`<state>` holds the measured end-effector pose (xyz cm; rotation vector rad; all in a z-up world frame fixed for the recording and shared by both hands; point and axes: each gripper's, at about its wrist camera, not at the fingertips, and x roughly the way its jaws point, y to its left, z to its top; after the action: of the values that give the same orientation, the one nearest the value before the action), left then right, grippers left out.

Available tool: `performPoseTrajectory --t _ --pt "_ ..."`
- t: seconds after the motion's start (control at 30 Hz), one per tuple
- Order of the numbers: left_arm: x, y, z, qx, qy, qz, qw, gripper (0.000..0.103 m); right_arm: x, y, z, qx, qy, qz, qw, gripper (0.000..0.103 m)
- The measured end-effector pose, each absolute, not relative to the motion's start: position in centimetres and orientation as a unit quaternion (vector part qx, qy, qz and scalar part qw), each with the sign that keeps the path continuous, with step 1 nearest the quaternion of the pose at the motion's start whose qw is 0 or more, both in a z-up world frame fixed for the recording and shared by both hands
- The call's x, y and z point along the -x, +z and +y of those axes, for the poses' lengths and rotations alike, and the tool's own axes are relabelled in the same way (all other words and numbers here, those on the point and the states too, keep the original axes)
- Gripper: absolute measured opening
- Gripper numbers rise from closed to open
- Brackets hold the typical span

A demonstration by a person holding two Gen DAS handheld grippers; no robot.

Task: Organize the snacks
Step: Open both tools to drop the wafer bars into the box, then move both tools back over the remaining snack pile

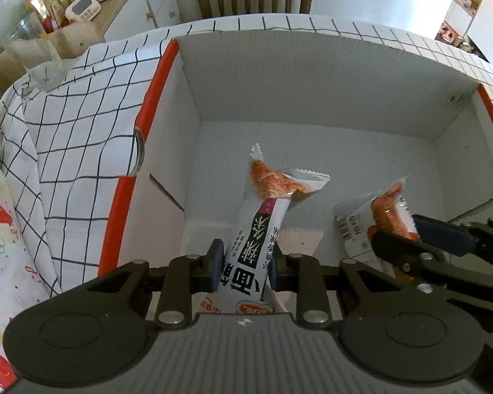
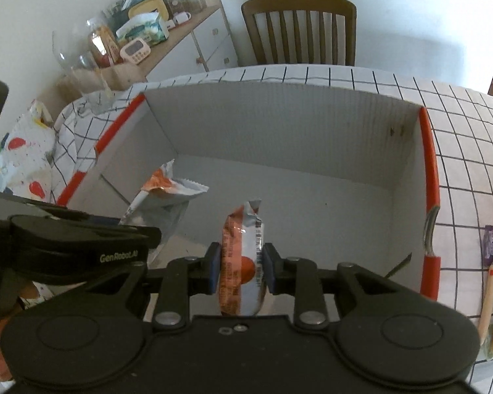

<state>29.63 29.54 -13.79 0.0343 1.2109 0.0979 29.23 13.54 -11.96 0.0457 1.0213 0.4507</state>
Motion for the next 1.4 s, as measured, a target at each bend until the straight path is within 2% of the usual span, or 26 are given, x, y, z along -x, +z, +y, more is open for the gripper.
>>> performPoseTrajectory --t 0.13,0.17,0.2,0.23,0.33,0.43,0.57,0.77,1.0,1.13,1.4 --pt "-29.7 -14.0 29.7 -0.008 0.049 0.574 0.817 0.027 -29.1 -12.0 13.3 -0.018 0.202 0.486 0.850 0.035" --pt "-29.6 -13.9 29.7 -0.007 0.049 0.574 0.817 0.028 -29.1 -12.0 13.2 -0.016 0.199 0.485 0.851 0.039" --pt "-29.6 -13.8 29.7 -0.007 0.048 0.572 0.818 0.032 -29.0 -12.0 13.1 -0.015 0.196 0.484 0.853 0.042" --pt "-29.6 -13.8 29.7 -0.008 0.046 0.571 0.820 0.042 -28.9 -11.9 12.9 -0.014 0.193 0.483 0.854 0.044" --pt "-29.2 -13.2 29.4 -0.007 0.038 0.561 0.827 0.056 -28.6 -11.6 12.5 -0.014 0.188 0.480 0.857 0.049" --pt "-28.7 -12.2 28.9 -0.020 0.037 0.546 0.837 0.065 -28.0 -11.0 12.3 -0.011 0.191 0.476 0.858 0.050" --pt "-27.7 -10.7 28.6 -0.021 0.031 0.530 0.847 0.066 -27.1 -9.6 11.8 -0.007 0.195 0.460 0.866 0.060" --pt "-26.4 -8.4 28.4 -0.011 0.023 0.508 0.861 0.066 -25.8 -7.2 10.7 -0.006 0.204 0.441 0.874 0.064" --pt "-24.5 -5.1 26.6 -0.008 0.005 0.475 0.880 0.066 -24.0 -4.5 9.2 -0.006 0.228 0.419 0.879 0.074" --pt "-23.0 -3.4 24.9 -0.012 -0.004 0.453 0.892 0.074 -22.9 -2.6 7.4 -0.012 0.242 0.401 0.883 0.081" --pt "-20.7 -0.3 20.6 0.002 -0.025 0.418 0.908 0.075 -20.8 0.3 2.3 -0.026 0.245 0.378 0.893 0.090"
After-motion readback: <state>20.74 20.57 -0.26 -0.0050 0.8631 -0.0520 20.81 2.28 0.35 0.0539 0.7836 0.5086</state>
